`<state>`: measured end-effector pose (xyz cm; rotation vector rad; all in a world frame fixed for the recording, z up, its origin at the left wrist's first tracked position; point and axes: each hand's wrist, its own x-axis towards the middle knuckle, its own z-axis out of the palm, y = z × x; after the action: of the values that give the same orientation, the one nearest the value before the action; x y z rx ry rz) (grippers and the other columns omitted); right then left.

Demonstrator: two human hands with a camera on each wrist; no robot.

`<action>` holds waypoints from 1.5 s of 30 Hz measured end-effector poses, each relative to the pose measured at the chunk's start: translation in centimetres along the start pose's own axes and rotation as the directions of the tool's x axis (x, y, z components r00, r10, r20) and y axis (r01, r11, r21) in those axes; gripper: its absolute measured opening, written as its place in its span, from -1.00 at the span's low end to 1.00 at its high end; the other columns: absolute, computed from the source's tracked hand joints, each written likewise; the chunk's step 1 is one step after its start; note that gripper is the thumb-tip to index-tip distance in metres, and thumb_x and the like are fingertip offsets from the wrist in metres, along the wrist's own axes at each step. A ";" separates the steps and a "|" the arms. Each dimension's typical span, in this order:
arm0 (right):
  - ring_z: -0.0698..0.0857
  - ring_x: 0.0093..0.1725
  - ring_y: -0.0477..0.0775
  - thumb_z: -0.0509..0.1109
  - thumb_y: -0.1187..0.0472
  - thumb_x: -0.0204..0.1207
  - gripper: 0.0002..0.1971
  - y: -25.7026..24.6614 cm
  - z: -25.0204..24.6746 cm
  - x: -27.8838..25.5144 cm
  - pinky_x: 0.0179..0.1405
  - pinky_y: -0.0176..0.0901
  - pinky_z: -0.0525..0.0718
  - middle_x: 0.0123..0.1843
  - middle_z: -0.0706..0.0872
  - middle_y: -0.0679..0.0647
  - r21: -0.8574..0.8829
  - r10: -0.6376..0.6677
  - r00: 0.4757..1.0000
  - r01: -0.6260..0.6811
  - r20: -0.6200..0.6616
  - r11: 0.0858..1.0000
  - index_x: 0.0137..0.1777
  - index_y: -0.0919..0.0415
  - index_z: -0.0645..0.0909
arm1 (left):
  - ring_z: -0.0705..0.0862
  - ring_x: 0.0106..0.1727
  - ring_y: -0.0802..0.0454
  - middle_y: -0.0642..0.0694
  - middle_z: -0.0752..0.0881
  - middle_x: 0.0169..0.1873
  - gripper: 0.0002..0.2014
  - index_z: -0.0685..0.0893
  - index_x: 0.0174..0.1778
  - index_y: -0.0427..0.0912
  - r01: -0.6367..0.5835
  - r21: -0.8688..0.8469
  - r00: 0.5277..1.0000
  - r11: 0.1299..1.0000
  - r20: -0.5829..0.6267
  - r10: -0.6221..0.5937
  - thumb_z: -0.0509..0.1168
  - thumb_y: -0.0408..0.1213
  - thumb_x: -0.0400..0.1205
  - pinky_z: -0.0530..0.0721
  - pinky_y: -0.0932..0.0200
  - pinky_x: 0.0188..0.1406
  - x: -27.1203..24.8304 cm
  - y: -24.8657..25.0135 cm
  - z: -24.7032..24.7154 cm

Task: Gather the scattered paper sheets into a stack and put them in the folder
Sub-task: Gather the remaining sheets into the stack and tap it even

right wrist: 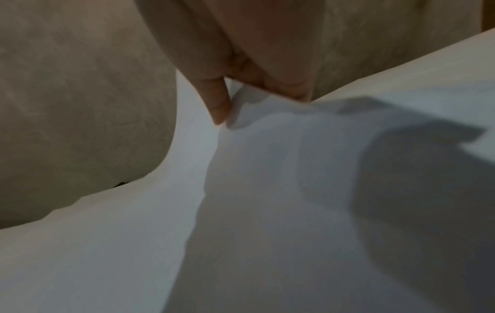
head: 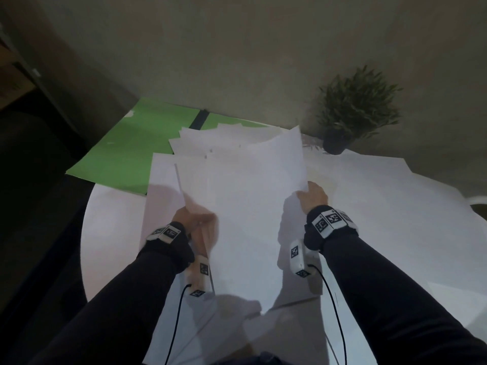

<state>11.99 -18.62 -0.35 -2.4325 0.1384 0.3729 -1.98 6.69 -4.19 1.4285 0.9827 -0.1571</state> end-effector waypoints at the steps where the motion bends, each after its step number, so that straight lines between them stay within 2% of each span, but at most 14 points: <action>1: 0.58 0.29 0.30 0.21 0.35 0.58 -0.68 0.0 0.4 0.0 0.17 -0.11 0.50 0.31 0.63 0.28 -0.031 -0.017 0.996 0.020 0.093 0.999 0.31 0.35 0.55 | 0.74 0.03 -0.31 -0.34 0.76 -0.04 -0.52 0.68 0.01 -0.36 -0.005 -0.009 1.000 1.000 -0.007 0.005 0.60 -0.11 0.33 0.69 -0.26 0.15 0.5 -0.2 -0.2; 4: 0.57 0.32 0.23 0.19 0.38 0.56 -0.62 -0.4 1.7 -0.6 0.08 -0.25 0.41 0.34 0.62 0.22 -0.074 -0.096 0.956 0.121 0.278 0.990 0.37 0.27 0.52 | 0.73 0.06 -0.33 -0.31 0.77 -0.01 -0.13 0.65 0.13 -0.33 0.005 -0.049 1.000 0.999 0.028 -0.004 0.55 0.30 0.10 0.66 -0.26 0.19 1.9 -0.8 -0.6; 9: 0.58 0.29 0.23 0.31 0.25 0.50 -0.57 -0.1 3.0 -1.5 0.11 -0.21 0.49 0.28 0.63 0.15 -0.054 -0.141 0.943 0.165 0.301 0.985 0.39 0.15 0.48 | 0.70 0.02 -0.32 -0.33 0.74 -0.12 -0.80 0.65 -0.06 -0.32 -0.031 -0.026 0.998 0.999 0.056 0.032 0.46 -0.44 0.44 0.67 -0.24 0.15 -0.5 0.4 0.0; 12: 0.51 0.40 0.28 0.47 0.07 0.36 -0.29 0.7 2.2 -1.2 0.36 0.05 0.54 0.41 0.49 0.17 -0.026 -0.027 0.981 0.033 0.193 0.999 0.52 0.01 0.31 | 0.68 -0.14 -0.27 -0.28 0.69 -0.25 -0.90 0.62 -0.17 -0.33 -0.107 -0.061 0.989 0.992 0.098 0.113 0.40 -0.53 0.48 0.69 -0.07 -0.16 -0.9 1.4 0.1; 15: 0.44 0.49 0.19 0.59 0.03 0.33 -0.08 1.3 0.1 -1.1 0.44 0.13 0.47 0.52 0.39 0.10 0.355 0.022 0.983 -0.087 0.183 0.931 0.61 0.05 0.15 | 0.72 -0.39 -0.06 -0.18 0.75 -0.44 -0.83 0.71 -0.34 -0.27 -0.208 -0.135 0.953 0.969 0.197 0.232 0.33 -0.57 0.53 0.70 0.15 -0.42 -2.0 3.3 -0.1; 19: 0.69 0.20 0.17 0.46 0.27 0.50 -0.53 -1.1 -3.8 -2.6 0.22 0.05 0.61 0.33 0.66 0.23 0.665 -0.181 0.944 -0.053 0.277 0.745 0.41 0.31 0.50 | 0.81 -0.08 -0.04 -0.07 0.84 -0.12 -0.65 0.68 0.07 -0.22 -0.379 -0.233 0.854 0.896 0.284 0.435 0.46 -0.48 0.37 0.76 0.07 -0.05 -3.9 8.0 0.3; 22: 0.69 0.11 0.12 0.41 0.44 0.50 -0.66 -4.9 -6.7 -3.8 0.15 -0.10 0.62 0.24 0.70 0.22 0.711 -0.226 0.974 0.156 0.004 0.686 0.28 0.34 0.58 | 0.71 0.21 -0.11 -0.05 0.77 0.13 -0.57 0.66 0.17 -0.05 -0.495 -0.275 0.804 0.824 0.214 0.554 0.49 -0.25 0.36 0.59 -0.12 0.29 -4.8 11.9 1.2; 25: 0.69 0.12 0.08 0.39 0.44 0.51 -0.73 -8.0 -8.4 -5.2 0.25 -0.10 0.63 0.15 0.70 0.14 0.738 -0.261 0.940 0.337 -0.222 0.585 0.18 0.22 0.58 | 0.64 0.26 -0.02 -0.11 0.68 0.27 -0.47 0.58 0.31 -0.19 -0.592 -0.283 0.772 0.755 0.072 0.632 0.46 -0.05 0.47 0.53 -0.03 0.37 -6.8 15.3 2.7; 30: 0.70 0.22 0.22 0.40 0.36 0.54 -0.76 -8.7 -7.9 -6.8 0.30 0.03 0.65 0.16 0.73 0.23 0.755 -0.247 0.892 0.451 -0.378 0.476 0.20 0.34 0.61 | 0.58 0.29 0.11 -0.03 0.60 0.28 -0.51 0.45 0.40 -0.30 -0.700 -0.302 0.700 0.647 -0.116 0.704 0.30 -0.10 0.64 0.53 0.39 0.24 -8.9 16.5 4.2; 33: 0.75 0.06 -0.03 0.47 0.35 0.48 -0.78 -7.3 -6.9 -7.2 0.14 -0.21 0.70 0.03 0.76 -0.01 0.762 -0.248 0.916 0.401 -0.317 0.508 0.08 0.12 0.64 | 0.58 0.25 0.12 0.06 0.59 0.24 -0.51 0.45 0.43 -0.26 -0.669 -0.273 0.731 0.691 -0.077 0.678 0.31 -0.12 0.63 0.51 0.26 0.31 -8.7 14.7 4.3; 37: 0.71 -0.03 -0.19 0.55 0.30 0.39 -0.66 -6.3 -6.0 -7.3 0.09 -0.25 0.67 -0.05 0.72 -0.13 0.753 -0.231 0.945 0.325 -0.232 0.572 0.14 0.13 0.59 | 0.72 0.01 0.11 0.14 0.75 -0.08 -0.71 0.64 0.03 0.04 -0.626 -0.259 0.750 0.735 0.055 0.659 0.51 -0.25 0.44 0.62 -0.08 0.32 -7.9 12.1 4.1; 40: 0.70 0.08 -0.10 0.57 0.30 0.38 -0.54 -6.6 -6.2 -7.2 0.19 -0.19 0.63 0.06 0.71 -0.07 0.766 -0.216 0.942 0.336 -0.258 0.548 0.23 0.11 0.50 | 0.75 -0.02 0.08 0.12 0.79 -0.14 -0.52 0.67 -0.02 0.02 -0.631 -0.263 0.749 0.729 0.035 0.661 0.56 -0.03 0.15 0.67 -0.01 0.21 -7.7 11.7 4.0; 42: 0.66 0.23 -0.04 0.55 0.27 0.41 -0.46 -6.9 -6.3 -7.1 0.27 -0.22 0.60 0.24 0.66 0.01 0.776 -0.224 0.929 0.369 -0.293 0.512 0.33 0.07 0.41 | 0.75 0.02 0.04 0.08 0.78 -0.08 -0.49 0.66 0.01 0.00 -0.643 -0.271 0.742 0.716 0.008 0.670 0.58 -0.05 0.16 0.68 -0.02 0.22 -7.7 11.8 3.9; 45: 0.62 0.14 -0.34 0.40 0.08 0.55 -0.53 -7.1 -6.8 -7.4 0.14 -0.49 0.56 0.24 0.60 -0.08 0.829 -0.206 0.926 0.376 -0.317 0.413 0.40 0.11 0.36 | 0.75 0.08 -0.03 0.02 0.77 -0.01 -0.54 0.64 0.06 -0.01 -0.659 -0.264 0.735 0.704 -0.028 0.677 0.60 -0.17 0.27 0.66 -0.13 0.26 -7.6 11.7 3.6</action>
<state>7.87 -17.36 11.19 -1.3628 -0.0367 -0.0926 2.35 2.46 8.89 1.4381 0.3474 0.4497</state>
